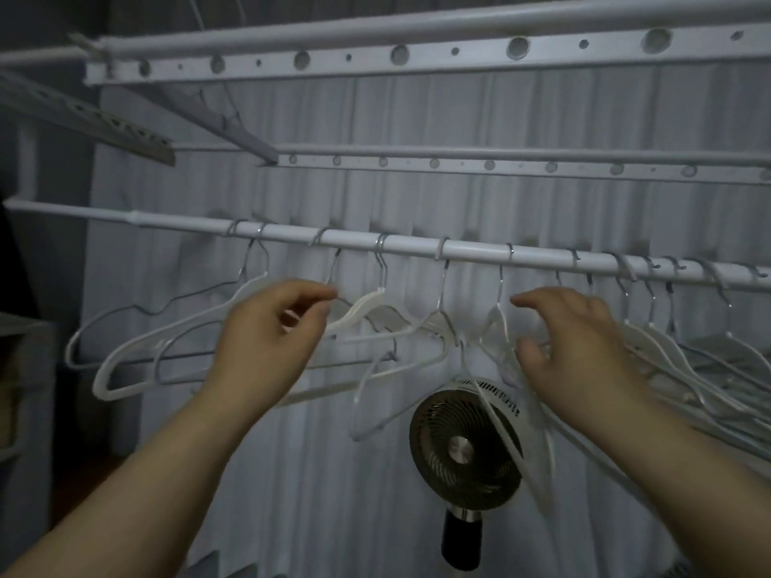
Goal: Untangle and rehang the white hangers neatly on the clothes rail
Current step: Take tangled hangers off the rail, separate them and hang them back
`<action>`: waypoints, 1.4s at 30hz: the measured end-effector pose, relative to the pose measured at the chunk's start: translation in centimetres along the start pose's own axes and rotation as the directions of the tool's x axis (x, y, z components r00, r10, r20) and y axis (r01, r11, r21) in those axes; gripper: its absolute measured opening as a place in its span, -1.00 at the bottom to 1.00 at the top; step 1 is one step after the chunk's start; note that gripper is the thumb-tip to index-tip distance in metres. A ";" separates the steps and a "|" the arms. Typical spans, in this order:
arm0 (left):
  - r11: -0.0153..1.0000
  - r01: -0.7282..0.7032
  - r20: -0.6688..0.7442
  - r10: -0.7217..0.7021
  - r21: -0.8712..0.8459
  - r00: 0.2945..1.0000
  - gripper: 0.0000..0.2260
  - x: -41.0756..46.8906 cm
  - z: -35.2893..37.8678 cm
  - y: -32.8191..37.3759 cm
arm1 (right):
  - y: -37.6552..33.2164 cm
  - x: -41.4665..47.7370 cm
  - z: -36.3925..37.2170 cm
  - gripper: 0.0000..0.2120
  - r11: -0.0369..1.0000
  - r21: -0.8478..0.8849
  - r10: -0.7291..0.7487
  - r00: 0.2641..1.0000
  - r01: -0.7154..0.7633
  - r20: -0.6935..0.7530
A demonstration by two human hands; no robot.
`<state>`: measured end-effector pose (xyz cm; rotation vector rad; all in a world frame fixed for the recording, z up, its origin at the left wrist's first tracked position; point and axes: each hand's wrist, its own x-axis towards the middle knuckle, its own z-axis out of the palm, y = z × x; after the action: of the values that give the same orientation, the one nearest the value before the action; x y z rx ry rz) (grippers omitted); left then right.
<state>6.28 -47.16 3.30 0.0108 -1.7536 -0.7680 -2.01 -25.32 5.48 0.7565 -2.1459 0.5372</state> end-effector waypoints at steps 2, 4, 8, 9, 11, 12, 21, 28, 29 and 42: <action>0.993 0.067 0.007 -0.068 0.097 0.998 -0.85 0.4 -0.8 -2.1 | -1.9 0.7 0.9 -0.61 0.998 0.043 -0.053 0.999 0.053 0.002; 0.975 0.099 0.055 -0.112 0.197 0.992 -0.82 0.2 -1.1 -3.8 | -3.8 1.4 2.0 -0.65 0.992 0.098 -0.079 0.996 0.076 0.030; 0.928 0.011 0.231 -0.105 0.373 0.967 -0.72 -0.6 -1.1 -5.8 | -6.5 2.4 4.3 -0.69 0.988 0.154 0.005 0.991 -0.026 0.137; 0.922 -0.018 0.268 -0.093 0.387 0.959 -0.68 -0.8 -0.9 -6.2 | -6.9 2.6 4.7 -0.67 0.986 0.146 0.051 0.984 -0.077 0.171; 0.918 -0.060 0.316 -0.072 0.391 0.946 -0.61 -1.0 -0.6 -6.9 | -7.5 3.0 5.4 -0.60 0.980 0.107 0.137 0.964 -0.165 0.229; 0.914 -0.079 0.331 -0.063 0.399 0.941 -0.60 -1.0 -0.6 -7.2 | -7.8 3.1 5.6 -0.56 0.977 0.078 0.175 0.952 -0.200 0.253; 0.879 -0.135 0.442 -0.093 0.458 0.892 -0.76 -0.4 0.7 -8.7 | -9.1 2.7 6.2 -0.47 0.869 0.004 0.420 0.742 -0.495 0.523; 0.822 -0.201 0.482 -0.100 0.533 0.870 -0.74 -0.1 2.3 -9.0 | -7.7 1.4 6.5 -0.57 0.903 -0.192 0.429 0.808 -0.383 0.404; 0.814 -0.208 0.475 -0.092 0.542 0.875 -0.77 0.1 2.2 -8.7 | -7.5 1.2 6.3 -0.57 0.906 -0.195 0.423 0.816 -0.376 0.394; 0.684 -0.312 0.450 -0.026 0.660 0.893 -0.85 1.1 3.4 -6.0 | -4.1 0.2 4.7 -0.56 0.923 -0.241 0.371 0.860 -0.300 0.350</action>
<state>0.76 -50.62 0.82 0.2482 -2.3561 0.1141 -1.89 -31.16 3.24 0.4068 -2.6863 0.3833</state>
